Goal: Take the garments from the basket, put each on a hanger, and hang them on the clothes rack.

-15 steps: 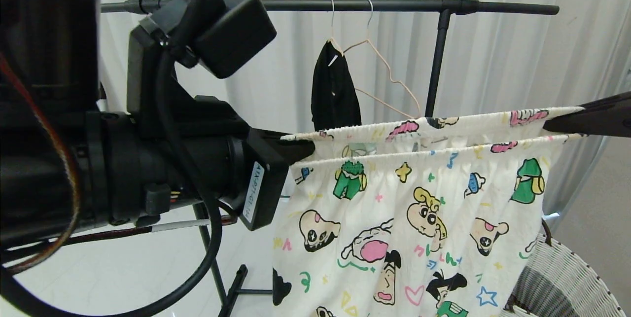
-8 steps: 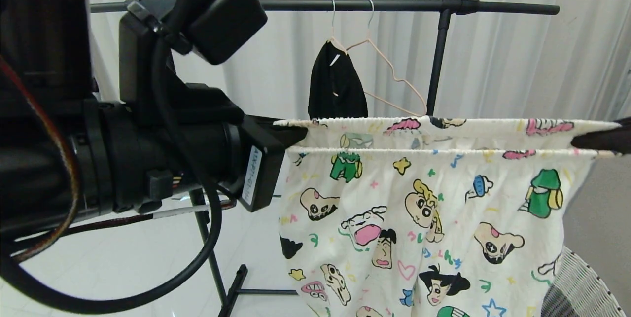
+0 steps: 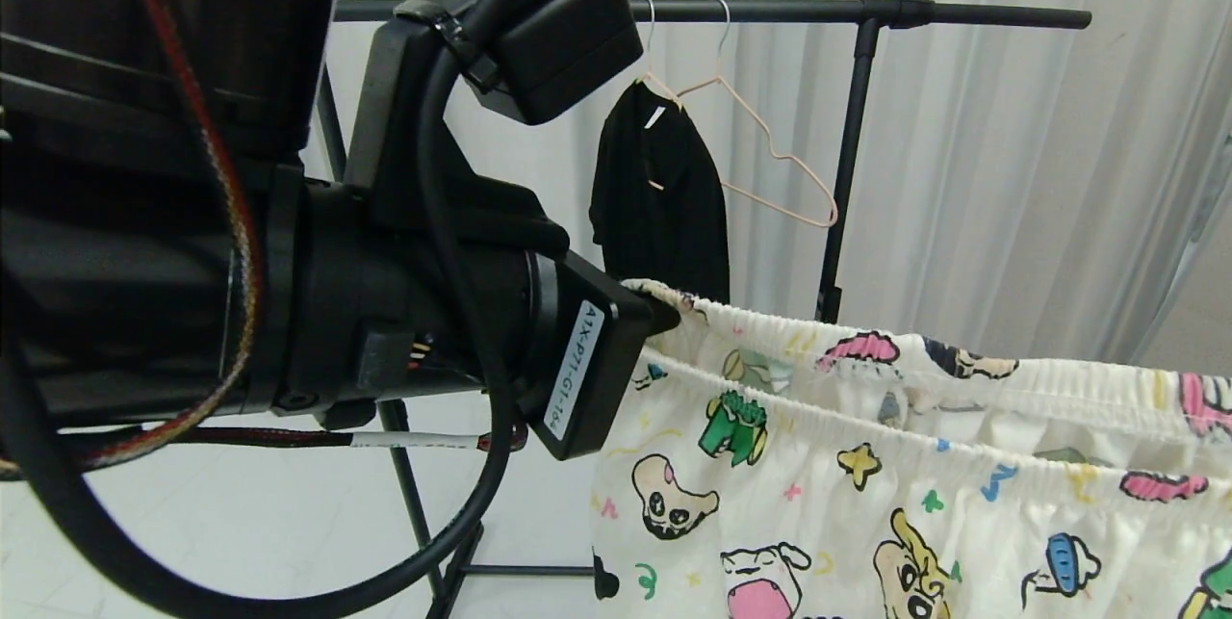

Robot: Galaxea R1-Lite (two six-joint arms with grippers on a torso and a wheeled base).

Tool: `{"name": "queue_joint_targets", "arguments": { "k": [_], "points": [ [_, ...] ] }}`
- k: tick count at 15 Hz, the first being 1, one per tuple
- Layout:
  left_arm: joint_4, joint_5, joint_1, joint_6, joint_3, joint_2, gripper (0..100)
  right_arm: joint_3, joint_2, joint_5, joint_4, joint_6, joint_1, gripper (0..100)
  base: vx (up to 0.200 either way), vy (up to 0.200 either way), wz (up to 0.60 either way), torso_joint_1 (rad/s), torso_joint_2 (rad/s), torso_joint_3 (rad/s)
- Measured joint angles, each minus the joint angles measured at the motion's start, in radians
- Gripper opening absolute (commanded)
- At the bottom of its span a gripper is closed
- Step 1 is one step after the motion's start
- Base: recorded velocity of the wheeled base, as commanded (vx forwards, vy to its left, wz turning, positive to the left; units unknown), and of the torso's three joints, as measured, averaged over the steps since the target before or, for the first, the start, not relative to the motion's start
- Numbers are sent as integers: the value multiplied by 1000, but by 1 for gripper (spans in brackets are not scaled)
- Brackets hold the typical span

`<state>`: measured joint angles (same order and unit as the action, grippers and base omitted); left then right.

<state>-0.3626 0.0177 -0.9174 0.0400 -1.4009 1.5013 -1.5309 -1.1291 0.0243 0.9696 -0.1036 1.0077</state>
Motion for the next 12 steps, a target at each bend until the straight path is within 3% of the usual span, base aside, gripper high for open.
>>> {"name": "queue_joint_targets", "arguments": {
  "k": [3, 6, 9, 12],
  "points": [
    [-7, -1, -2, -9, 17, -23, 0, 1, -9, -18, -33, 4, -37, 0, 0, 0, 0, 0, 0, 0],
    [-63, -1, -40, -83, 75, -107, 0, -5, -62, -15, -211, 4, -110, 0, 0, 0, 0, 0, 0, 0],
    [-98, 14, -168, -225, 148, -208, 0, -50, -165, -14, -307, 3, -137, 0, 0, 0, 0, 0, 0, 0],
    [-99, 137, -314, -325, 208, -256, 0, -113, -252, -13, -339, 1, -141, 0, 0, 0, 0, 0, 0, 0]
  ]
}}
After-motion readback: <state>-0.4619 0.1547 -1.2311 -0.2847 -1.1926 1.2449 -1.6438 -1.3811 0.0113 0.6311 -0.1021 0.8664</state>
